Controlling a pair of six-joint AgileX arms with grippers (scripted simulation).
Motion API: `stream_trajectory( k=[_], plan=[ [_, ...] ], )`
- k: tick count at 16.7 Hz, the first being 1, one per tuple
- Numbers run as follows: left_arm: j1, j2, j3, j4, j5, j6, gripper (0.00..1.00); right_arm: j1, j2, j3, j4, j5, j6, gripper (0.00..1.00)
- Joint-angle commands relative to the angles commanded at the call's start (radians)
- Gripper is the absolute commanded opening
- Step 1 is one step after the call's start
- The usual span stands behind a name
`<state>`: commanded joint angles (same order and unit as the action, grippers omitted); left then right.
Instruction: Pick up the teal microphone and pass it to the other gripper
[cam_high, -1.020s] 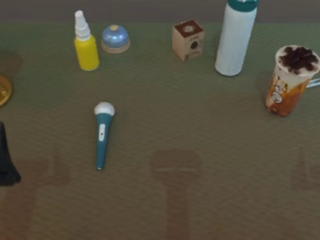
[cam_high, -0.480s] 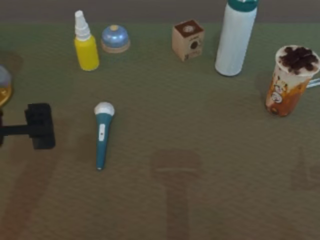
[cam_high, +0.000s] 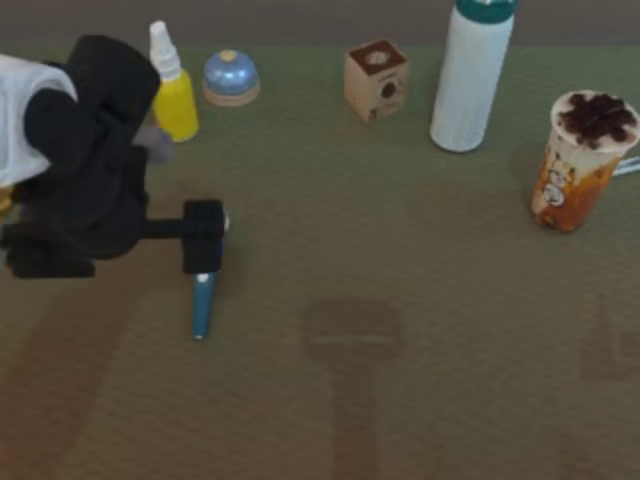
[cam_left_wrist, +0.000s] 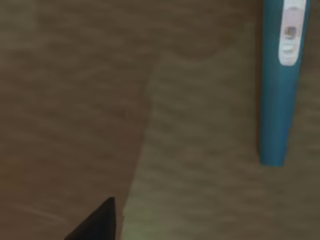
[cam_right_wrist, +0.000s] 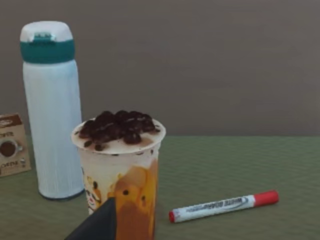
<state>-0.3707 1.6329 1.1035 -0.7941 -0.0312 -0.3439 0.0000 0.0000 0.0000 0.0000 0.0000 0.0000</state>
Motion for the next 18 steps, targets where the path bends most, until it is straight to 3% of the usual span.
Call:
stream_trajectory(
  k=[5, 12, 18],
  plan=[
    [-0.055, 0.225, 0.177, -0.1, -0.004, -0.051, 1.0, 0.0, 0.0, 0.0, 0.0, 0.0, 0.0, 1.0],
    [-0.056, 0.244, 0.193, -0.105, -0.004, -0.055, 1.0, 0.0, 0.0, 0.0, 0.0, 0.0, 0.0, 1.0],
    [-0.052, 0.373, 0.116, 0.107, -0.003, -0.046, 1.0, 0.0, 0.0, 0.0, 0.0, 0.0, 0.0, 1.0]
  ],
)
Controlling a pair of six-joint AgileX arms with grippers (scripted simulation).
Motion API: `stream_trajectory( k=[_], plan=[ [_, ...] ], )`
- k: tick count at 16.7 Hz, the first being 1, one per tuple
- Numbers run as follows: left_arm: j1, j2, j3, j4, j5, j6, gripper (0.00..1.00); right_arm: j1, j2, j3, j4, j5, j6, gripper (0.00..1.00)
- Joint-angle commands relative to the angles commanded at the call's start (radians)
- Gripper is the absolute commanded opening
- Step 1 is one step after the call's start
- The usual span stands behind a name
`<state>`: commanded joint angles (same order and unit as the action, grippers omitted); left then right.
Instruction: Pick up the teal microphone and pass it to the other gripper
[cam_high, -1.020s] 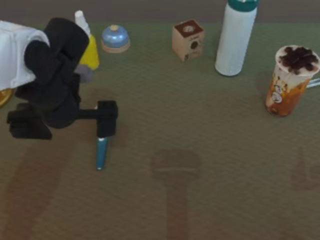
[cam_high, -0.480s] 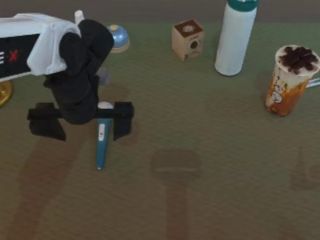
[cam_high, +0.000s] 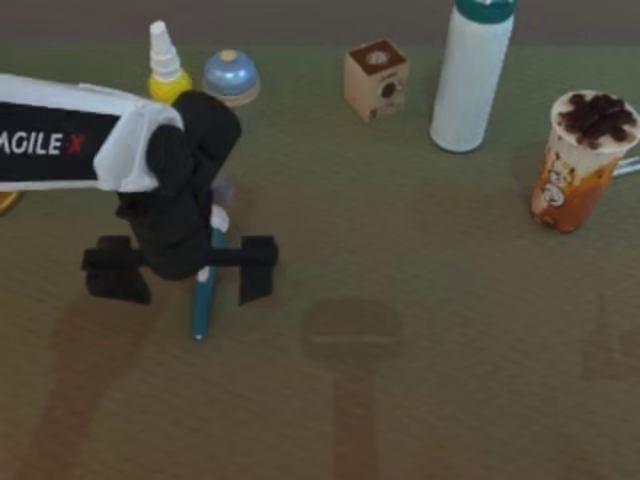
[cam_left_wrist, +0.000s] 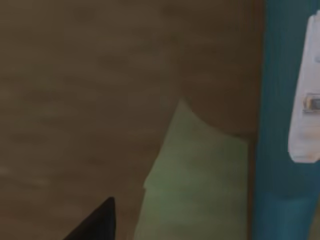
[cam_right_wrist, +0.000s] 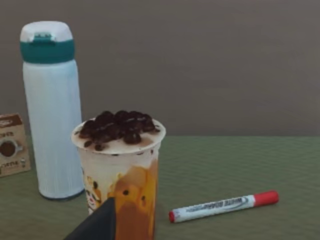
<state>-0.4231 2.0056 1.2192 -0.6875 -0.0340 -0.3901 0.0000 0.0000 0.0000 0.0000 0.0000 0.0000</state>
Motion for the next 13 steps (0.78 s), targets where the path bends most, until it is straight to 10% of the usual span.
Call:
stream_trajectory(
  k=[8, 13],
  plan=[
    [0.003, 0.088, -0.052, 0.133, 0.001, 0.005, 1.0, 0.0, 0.0, 0.0, 0.0, 0.0, 0.0, 1.0],
    [0.003, 0.088, -0.052, 0.133, 0.001, 0.005, 0.62, 0.0, 0.0, 0.0, 0.0, 0.0, 0.0, 1.0]
  ],
)
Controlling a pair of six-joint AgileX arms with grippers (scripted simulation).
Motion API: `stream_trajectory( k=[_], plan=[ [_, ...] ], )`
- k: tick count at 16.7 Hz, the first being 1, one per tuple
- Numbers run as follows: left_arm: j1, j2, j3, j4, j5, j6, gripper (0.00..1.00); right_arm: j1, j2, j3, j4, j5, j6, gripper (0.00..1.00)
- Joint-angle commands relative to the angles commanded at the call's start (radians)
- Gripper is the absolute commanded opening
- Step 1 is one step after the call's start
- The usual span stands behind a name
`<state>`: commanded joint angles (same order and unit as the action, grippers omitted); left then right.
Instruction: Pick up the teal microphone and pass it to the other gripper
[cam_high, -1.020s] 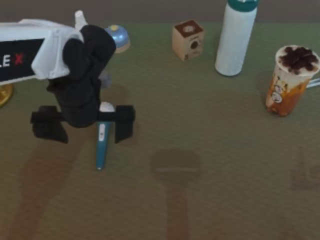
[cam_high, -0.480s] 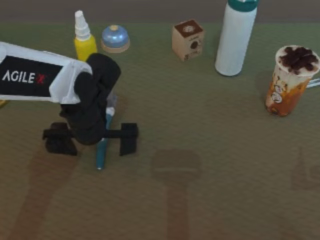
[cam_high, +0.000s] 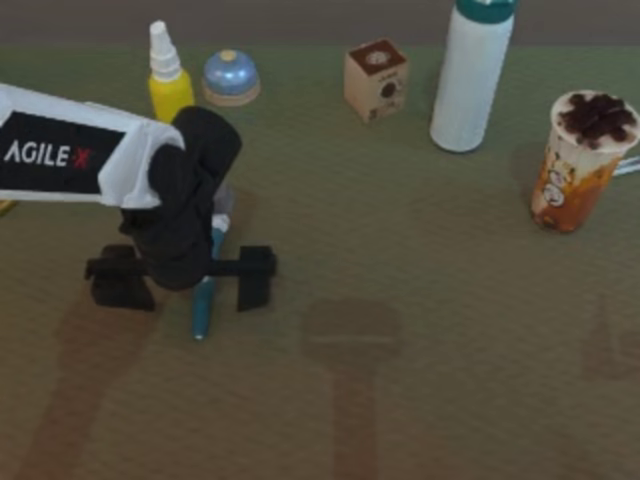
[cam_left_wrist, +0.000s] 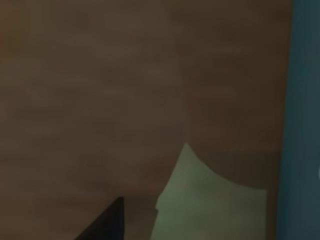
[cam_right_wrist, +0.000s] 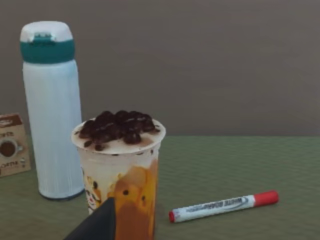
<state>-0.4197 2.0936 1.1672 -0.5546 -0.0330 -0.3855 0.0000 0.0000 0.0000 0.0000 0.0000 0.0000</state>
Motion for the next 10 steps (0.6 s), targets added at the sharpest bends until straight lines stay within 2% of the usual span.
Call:
stream_trajectory(
  k=[8, 10],
  plan=[
    [0.0, 0.0, 0.0, 0.0, 0.0, 0.0, 0.02, 0.0, 0.0, 0.0, 0.0, 0.0, 0.0, 1.0],
    [0.0, 0.0, 0.0, 0.0, 0.0, 0.0, 0.0, 0.0, 0.0, 0.0, 0.0, 0.0, 0.0, 1.0]
  ],
)
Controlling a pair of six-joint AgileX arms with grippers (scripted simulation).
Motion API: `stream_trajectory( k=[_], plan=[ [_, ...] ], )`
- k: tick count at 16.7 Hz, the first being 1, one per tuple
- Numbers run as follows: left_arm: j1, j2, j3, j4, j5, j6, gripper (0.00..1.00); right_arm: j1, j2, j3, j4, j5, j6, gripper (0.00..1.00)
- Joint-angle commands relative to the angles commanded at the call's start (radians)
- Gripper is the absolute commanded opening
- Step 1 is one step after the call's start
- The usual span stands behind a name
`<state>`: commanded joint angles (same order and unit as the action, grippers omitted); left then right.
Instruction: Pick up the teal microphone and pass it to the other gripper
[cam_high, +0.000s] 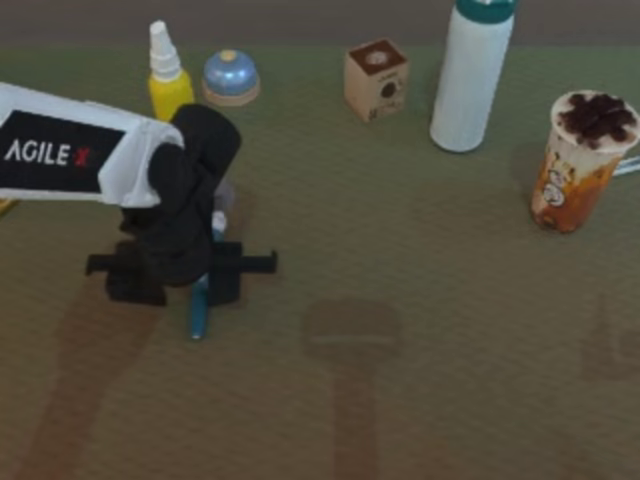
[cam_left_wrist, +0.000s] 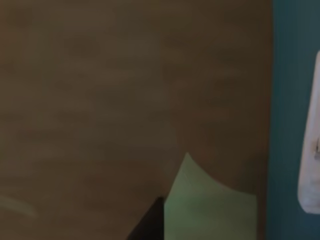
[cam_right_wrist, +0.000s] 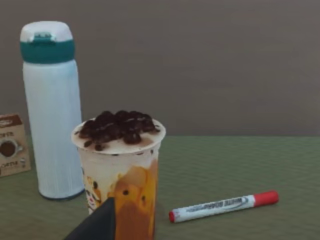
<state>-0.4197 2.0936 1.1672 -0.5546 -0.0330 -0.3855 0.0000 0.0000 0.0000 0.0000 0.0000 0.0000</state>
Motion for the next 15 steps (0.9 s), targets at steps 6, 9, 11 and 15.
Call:
stream_trajectory(
  k=[6, 9, 11, 15],
  plan=[
    [0.0, 0.0, 0.0, 0.0, 0.0, 0.0, 0.0, 0.0, 0.0, 0.0, 0.0, 0.0, 0.0, 1.0],
    [-0.002, -0.067, 0.019, -0.023, -0.016, 0.02, 0.0, 0.0, 0.0, 0.0, 0.0, 0.0, 0.0, 1.0],
    [-0.003, -0.077, 0.01, 0.027, 0.004, 0.036, 0.0, 0.0, 0.0, 0.0, 0.0, 0.0, 0.0, 1.0],
    [0.001, -0.12, -0.042, 0.248, 0.082, 0.096, 0.0, 0.0, 0.0, 0.0, 0.0, 0.0, 0.0, 1.0]
  ],
)
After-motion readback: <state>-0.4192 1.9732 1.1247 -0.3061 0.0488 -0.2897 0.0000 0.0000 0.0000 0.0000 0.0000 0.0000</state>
